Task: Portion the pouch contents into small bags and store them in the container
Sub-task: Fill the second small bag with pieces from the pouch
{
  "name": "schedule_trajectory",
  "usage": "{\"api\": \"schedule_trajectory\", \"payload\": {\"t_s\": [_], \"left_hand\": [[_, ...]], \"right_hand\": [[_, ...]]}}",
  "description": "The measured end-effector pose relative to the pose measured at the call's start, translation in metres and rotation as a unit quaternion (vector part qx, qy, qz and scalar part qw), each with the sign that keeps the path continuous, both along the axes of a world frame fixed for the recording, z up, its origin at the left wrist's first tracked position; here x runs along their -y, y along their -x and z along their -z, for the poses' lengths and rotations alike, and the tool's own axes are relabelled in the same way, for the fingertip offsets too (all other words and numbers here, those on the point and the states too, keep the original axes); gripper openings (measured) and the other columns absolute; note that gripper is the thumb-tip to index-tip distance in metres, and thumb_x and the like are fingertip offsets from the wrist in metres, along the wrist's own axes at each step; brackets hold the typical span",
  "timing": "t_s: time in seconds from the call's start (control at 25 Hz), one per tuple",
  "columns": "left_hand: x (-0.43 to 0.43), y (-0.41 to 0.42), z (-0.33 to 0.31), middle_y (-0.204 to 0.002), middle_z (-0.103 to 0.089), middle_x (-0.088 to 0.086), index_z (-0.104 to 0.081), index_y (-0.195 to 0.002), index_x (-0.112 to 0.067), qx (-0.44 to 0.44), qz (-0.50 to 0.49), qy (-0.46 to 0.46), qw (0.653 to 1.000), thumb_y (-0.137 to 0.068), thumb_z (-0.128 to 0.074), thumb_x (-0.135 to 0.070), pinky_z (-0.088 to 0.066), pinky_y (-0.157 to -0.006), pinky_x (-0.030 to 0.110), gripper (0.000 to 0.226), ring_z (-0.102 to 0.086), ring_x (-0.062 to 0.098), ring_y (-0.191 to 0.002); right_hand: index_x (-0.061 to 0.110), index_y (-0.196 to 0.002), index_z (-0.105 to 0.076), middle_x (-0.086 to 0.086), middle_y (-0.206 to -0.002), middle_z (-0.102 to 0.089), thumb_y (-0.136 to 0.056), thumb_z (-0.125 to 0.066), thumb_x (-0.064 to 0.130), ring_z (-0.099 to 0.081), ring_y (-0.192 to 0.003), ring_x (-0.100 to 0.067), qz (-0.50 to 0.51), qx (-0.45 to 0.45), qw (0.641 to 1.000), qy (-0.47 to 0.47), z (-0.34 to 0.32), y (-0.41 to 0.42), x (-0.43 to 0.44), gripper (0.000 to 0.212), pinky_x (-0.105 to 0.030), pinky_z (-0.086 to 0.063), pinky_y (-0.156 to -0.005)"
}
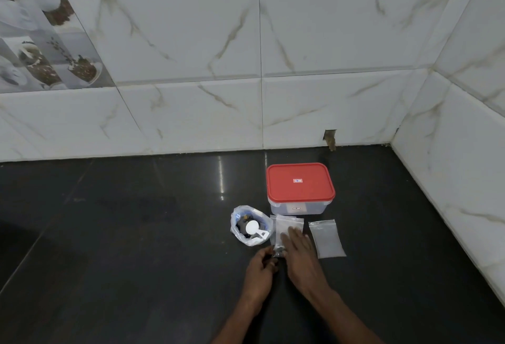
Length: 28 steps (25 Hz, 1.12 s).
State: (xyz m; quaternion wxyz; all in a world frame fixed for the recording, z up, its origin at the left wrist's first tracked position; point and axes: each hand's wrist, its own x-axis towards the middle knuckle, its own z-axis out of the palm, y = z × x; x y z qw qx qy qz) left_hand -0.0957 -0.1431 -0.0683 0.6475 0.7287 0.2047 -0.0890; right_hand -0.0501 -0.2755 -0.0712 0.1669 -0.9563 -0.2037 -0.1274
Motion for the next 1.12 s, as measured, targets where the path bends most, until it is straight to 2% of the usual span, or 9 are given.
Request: {"api": "schedule_trajectory", "payload": {"t_s": [0.16,0.28,0.36,0.44,0.6,0.8,0.92,1.04,1.12], "left_hand": [[0.001,0.003,-0.006,-0.120,-0.073,-0.012,-0.066,-0.124,-0.025,-0.011,-0.009,0.036,0.999,-0.096,-0.056,-0.003,-0.051,-0.105,0.034,0.037,-0.066,0.008,-0.116],[0.001,0.006,-0.012,-0.121,-0.073,-0.013,-0.065,-0.124,-0.025,-0.002,-0.002,0.038,0.999,-0.096,-0.055,-0.003,-0.050,-0.107,0.033,0.037,-0.065,0.007,-0.117],[0.002,0.008,-0.015,-0.121,-0.072,-0.010,-0.064,-0.123,-0.023,-0.001,-0.021,0.042,0.999,-0.097,-0.055,0.000,-0.052,-0.104,0.034,0.036,-0.066,0.009,-0.115],[0.002,0.013,-0.018,-0.119,-0.068,-0.003,-0.062,-0.122,-0.021,-0.009,-0.051,0.053,0.997,-0.095,-0.054,0.005,-0.057,-0.093,0.034,0.038,-0.068,0.013,-0.102],[0.004,0.023,-0.025,-0.099,-0.063,0.010,-0.060,-0.120,-0.012,-0.014,-0.063,0.061,0.996,-0.093,-0.053,0.011,-0.058,-0.065,0.032,0.036,-0.063,0.017,-0.070],[0.011,0.029,-0.042,-0.079,-0.069,0.008,-0.070,-0.107,-0.010,-0.005,-0.032,0.063,0.997,-0.093,-0.064,-0.001,-0.056,-0.067,0.030,0.018,-0.064,0.015,-0.068],[0.015,0.023,-0.062,-0.079,-0.074,0.006,-0.075,-0.101,-0.009,0.026,-0.043,0.070,0.996,-0.094,-0.067,-0.011,-0.057,-0.071,0.029,0.011,-0.066,0.016,-0.073],[0.015,0.007,-0.084,-0.113,-0.076,-0.004,-0.069,-0.124,-0.017,0.079,-0.033,0.006,0.996,-0.085,-0.075,-0.036,-0.056,-0.094,0.028,0.043,-0.070,0.006,-0.102],[0.015,0.000,-0.097,-0.120,-0.072,-0.015,-0.061,-0.130,-0.032,0.090,-0.002,-0.010,0.996,-0.076,-0.081,-0.042,-0.053,-0.099,0.025,0.058,-0.065,-0.005,-0.111]], "right_hand": [[0.015,-0.110,-0.073,-0.005,-0.119,-0.070,-0.046,-0.073,0.006,-0.065,-0.113,-0.025,-0.016,-0.083,0.996,0.043,-0.002,0.001,0.005,0.064,-0.035,-0.009,-0.111],[0.012,-0.116,-0.069,-0.007,-0.124,-0.067,-0.062,-0.045,0.005,-0.060,-0.119,-0.024,-0.035,-0.003,0.999,0.025,-0.005,-0.001,0.010,0.060,-0.034,-0.014,-0.113],[0.003,-0.119,-0.066,-0.015,-0.124,-0.066,-0.074,-0.044,0.003,-0.058,-0.119,-0.029,0.052,0.018,0.998,-0.029,-0.006,-0.008,0.022,0.050,-0.036,-0.032,-0.110],[-0.002,-0.118,-0.062,-0.020,-0.118,-0.065,-0.082,-0.059,0.004,-0.060,-0.111,-0.036,0.202,-0.042,0.977,-0.050,-0.018,-0.016,0.038,0.037,-0.042,-0.047,-0.097],[0.005,-0.126,-0.053,-0.018,-0.122,-0.059,-0.083,-0.064,0.017,-0.052,-0.112,-0.037,0.365,-0.197,0.909,-0.042,-0.024,-0.033,0.061,0.046,-0.044,-0.044,-0.092],[0.004,-0.086,-0.068,-0.007,-0.079,-0.066,-0.082,-0.063,0.001,-0.064,-0.081,-0.030,0.312,-0.223,0.878,-0.285,-0.040,-0.030,0.063,0.007,-0.033,-0.047,-0.068],[0.018,-0.087,-0.068,-0.001,-0.085,-0.066,-0.081,-0.071,0.003,-0.064,-0.080,-0.018,0.241,-0.182,0.874,-0.380,-0.068,0.001,0.053,0.016,-0.029,-0.047,-0.071],[0.025,-0.090,-0.069,0.004,-0.090,-0.067,-0.080,-0.073,0.004,-0.066,-0.082,-0.008,0.168,-0.178,0.863,-0.443,-0.089,0.028,0.031,0.024,-0.023,-0.051,-0.073],[0.026,-0.091,-0.071,0.004,-0.090,-0.067,-0.081,-0.073,0.002,-0.066,-0.082,-0.007,0.127,-0.173,0.859,-0.464,-0.095,0.033,0.020,0.026,-0.021,-0.052,-0.072]]}}
